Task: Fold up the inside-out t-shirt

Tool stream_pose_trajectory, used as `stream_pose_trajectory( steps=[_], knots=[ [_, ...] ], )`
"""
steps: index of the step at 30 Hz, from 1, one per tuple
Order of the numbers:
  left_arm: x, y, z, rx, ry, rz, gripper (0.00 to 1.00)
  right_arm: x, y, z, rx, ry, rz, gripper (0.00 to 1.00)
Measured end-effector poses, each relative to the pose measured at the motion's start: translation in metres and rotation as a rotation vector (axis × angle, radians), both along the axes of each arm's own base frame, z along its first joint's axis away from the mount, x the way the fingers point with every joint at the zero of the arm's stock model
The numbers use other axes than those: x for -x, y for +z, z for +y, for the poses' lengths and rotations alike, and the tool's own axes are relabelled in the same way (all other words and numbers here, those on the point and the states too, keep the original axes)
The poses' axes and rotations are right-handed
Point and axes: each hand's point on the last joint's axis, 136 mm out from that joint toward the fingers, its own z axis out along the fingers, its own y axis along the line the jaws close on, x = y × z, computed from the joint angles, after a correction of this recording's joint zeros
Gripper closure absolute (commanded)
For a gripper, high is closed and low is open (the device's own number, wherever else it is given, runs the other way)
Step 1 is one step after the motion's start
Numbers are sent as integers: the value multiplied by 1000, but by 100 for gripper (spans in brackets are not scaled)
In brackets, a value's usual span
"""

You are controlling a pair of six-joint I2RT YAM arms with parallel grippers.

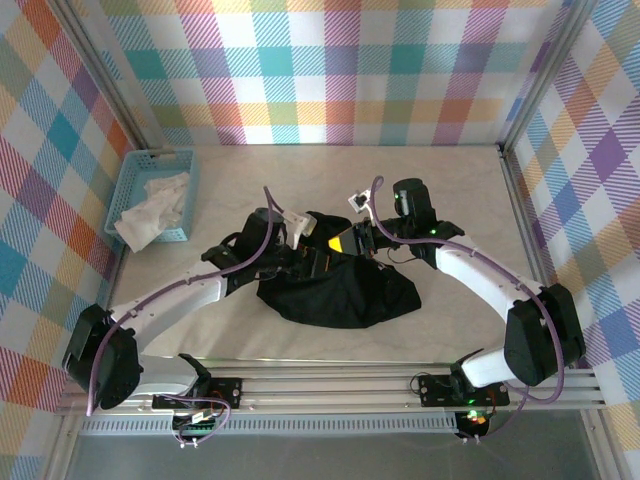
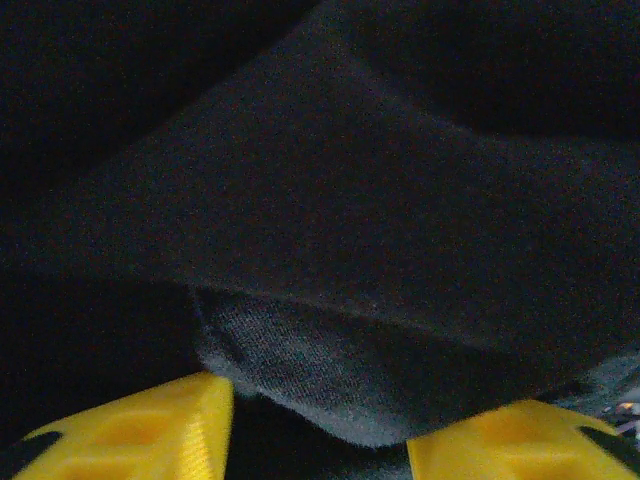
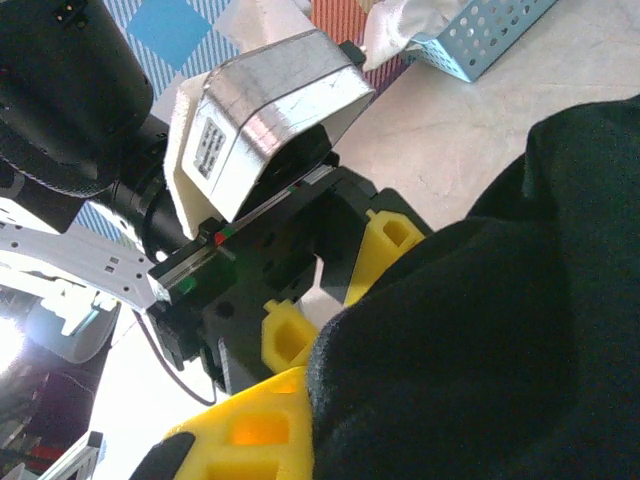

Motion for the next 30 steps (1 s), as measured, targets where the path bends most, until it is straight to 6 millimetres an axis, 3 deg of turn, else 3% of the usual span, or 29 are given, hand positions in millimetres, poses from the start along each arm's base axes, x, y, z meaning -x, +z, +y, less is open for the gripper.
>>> stream_pose_trajectory(
  steps=[8,13,16,21,25,27,30],
  knots=[
    [-6,14,-4,22,0,-39,80,-2,-1,-2,18,-11,-3,100],
    [-7,21,-3,25,3,-59,99,-5,-3,-6,46,-27,-8,100],
    [-4,28,0,28,5,-74,100,-11,-2,-7,71,-53,-22,98],
    [1,65,4,78,20,-111,100,-50,2,-19,230,-258,-53,66],
    [1,108,9,178,91,-125,100,-75,5,-41,365,-438,-147,55],
    [-4,123,11,214,133,-120,100,-72,6,-52,399,-480,-191,47],
    [-7,133,13,245,179,-99,100,-45,17,-63,370,-463,-265,41]
  ],
)
